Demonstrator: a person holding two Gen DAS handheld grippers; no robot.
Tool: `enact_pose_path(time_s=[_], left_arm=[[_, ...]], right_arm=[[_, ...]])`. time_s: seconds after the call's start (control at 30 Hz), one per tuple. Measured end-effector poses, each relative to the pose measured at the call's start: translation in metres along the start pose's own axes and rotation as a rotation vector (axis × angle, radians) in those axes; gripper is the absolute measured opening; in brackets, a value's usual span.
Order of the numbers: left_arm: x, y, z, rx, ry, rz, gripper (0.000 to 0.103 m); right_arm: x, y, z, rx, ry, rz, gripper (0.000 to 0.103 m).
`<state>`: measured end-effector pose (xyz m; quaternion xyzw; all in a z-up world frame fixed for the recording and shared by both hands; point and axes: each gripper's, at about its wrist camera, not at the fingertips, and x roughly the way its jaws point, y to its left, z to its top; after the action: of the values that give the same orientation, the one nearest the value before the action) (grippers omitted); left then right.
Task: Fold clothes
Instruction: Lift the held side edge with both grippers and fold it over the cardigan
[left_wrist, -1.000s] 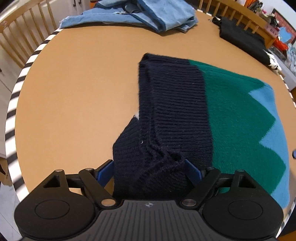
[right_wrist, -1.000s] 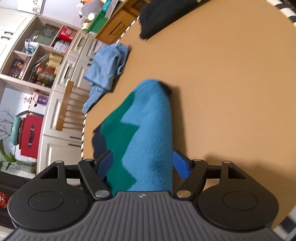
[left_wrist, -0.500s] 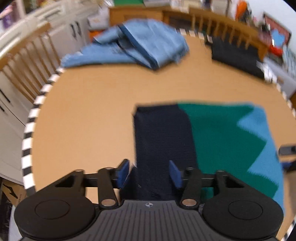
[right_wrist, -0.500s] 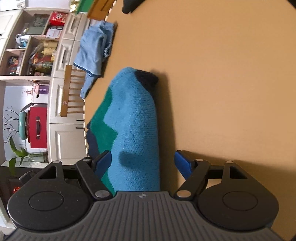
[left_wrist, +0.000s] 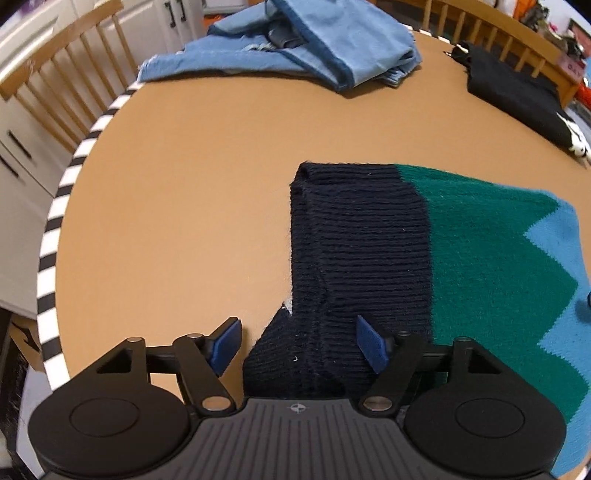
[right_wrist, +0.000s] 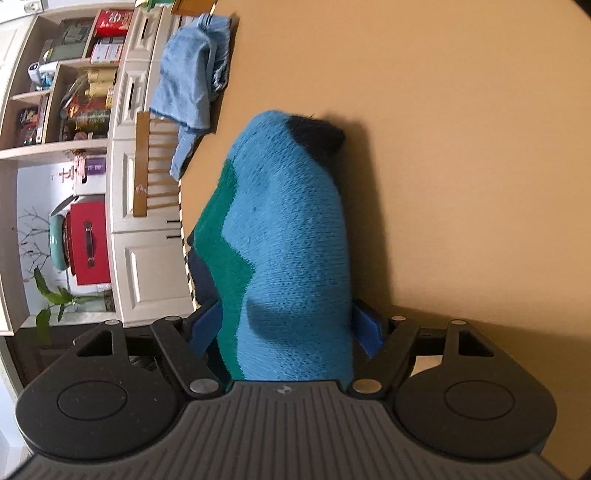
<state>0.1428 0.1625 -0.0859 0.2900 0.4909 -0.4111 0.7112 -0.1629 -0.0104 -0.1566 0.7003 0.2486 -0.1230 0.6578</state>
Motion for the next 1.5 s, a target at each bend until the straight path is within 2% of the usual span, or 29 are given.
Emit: enact_pose_path(time_s=[0.1,0.23,0.27,0.33,0.47,0.53,0.63,0.8,1.07,1.2,1.37,1.5], left_arm=[[0.000,-0.001,0.000,0.010,-0.001,0.007,0.073],[-0.001,0.002,-0.002,-0.002,0.001,0.002,0.076],[0.000,0.003,-0.002,-0.003,0.001,0.002,0.077],[0.000,0.003,-0.002,-0.003,0.001,0.004,0.078],[-0.001,0.000,-0.002,0.014,-0.003,0.014,0.079],[-0.002,-0.001,-0.002,0.024,-0.005,0.019,0.079],[-0.003,-0.001,0.000,0.029,-0.013,0.023,0.082],[-0.011,0.010,-0.003,0.000,-0.038,-0.001,0.082],[-0.031,0.039,-0.009,-0.071,-0.083,-0.056,0.082],[-0.038,0.058,-0.010,-0.126,-0.085,-0.100,0.084],[-0.037,0.063,-0.014,-0.175,-0.067,-0.191,0.084],[-0.021,0.058,-0.011,-0.250,-0.039,-0.366,0.085]], right_arm=[[0.004,0.002,0.002,0.008,0.011,0.015,0.087],[0.011,0.012,0.000,-0.033,0.022,-0.005,0.085],[0.013,0.015,-0.001,-0.048,0.021,-0.021,0.080],[0.015,0.020,-0.004,-0.076,0.008,-0.094,0.045],[0.011,0.024,-0.010,-0.095,-0.014,-0.140,0.038],[0.009,0.037,-0.017,-0.164,-0.034,-0.191,0.031],[0.010,0.062,-0.025,-0.296,-0.040,-0.274,0.030],[0.004,0.084,-0.033,-0.426,-0.048,-0.327,0.027],[-0.004,0.099,-0.032,-0.517,-0.058,-0.387,0.026],[-0.016,0.098,-0.022,-0.512,-0.062,-0.415,0.026],[-0.039,0.079,-0.001,-0.468,-0.062,-0.499,0.026],[-0.050,0.065,0.013,-0.423,-0.042,-0.542,0.026]])
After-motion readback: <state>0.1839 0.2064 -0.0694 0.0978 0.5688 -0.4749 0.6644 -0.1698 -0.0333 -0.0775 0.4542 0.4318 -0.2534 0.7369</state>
